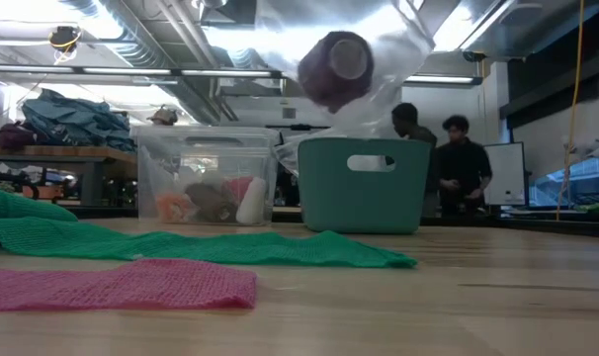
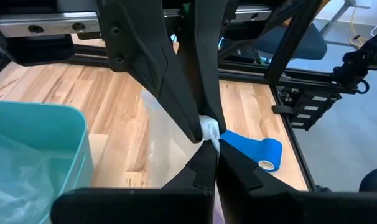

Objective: Roll bandage
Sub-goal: Close the transparent zip bag

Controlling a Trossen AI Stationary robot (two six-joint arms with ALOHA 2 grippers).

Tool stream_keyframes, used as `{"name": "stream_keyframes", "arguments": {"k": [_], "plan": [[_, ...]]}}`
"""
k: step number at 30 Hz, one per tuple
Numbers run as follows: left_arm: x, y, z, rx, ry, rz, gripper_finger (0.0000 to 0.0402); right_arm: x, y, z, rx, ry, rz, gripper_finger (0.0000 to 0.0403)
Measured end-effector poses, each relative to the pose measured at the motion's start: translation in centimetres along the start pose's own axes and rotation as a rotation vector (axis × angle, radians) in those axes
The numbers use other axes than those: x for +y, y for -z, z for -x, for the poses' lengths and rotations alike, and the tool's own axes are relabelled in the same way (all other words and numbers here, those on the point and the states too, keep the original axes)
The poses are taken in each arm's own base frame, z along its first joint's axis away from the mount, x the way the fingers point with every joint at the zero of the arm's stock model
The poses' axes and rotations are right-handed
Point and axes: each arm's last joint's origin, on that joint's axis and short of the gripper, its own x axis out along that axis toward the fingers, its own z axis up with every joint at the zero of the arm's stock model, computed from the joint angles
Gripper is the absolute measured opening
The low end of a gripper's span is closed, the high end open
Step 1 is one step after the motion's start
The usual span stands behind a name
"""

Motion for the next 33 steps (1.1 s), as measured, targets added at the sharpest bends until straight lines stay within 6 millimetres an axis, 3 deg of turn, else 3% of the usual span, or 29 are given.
{"name": "stream_keyframes", "arguments": {"k": [20, 33], "plan": [[0.0, 0.0, 0.0, 0.001, -0.001, 0.002, 0.0000, 0.2, 1.1, 0.0, 0.112, -0.037, -0.040, 0.0004], [-0.1, 0.5, 0.1, 0.050, 0.010, -0.007, 0.0000, 0.3, -0.1, 0.0, -0.023, -0.112, 0.023, 0.0081]]}}
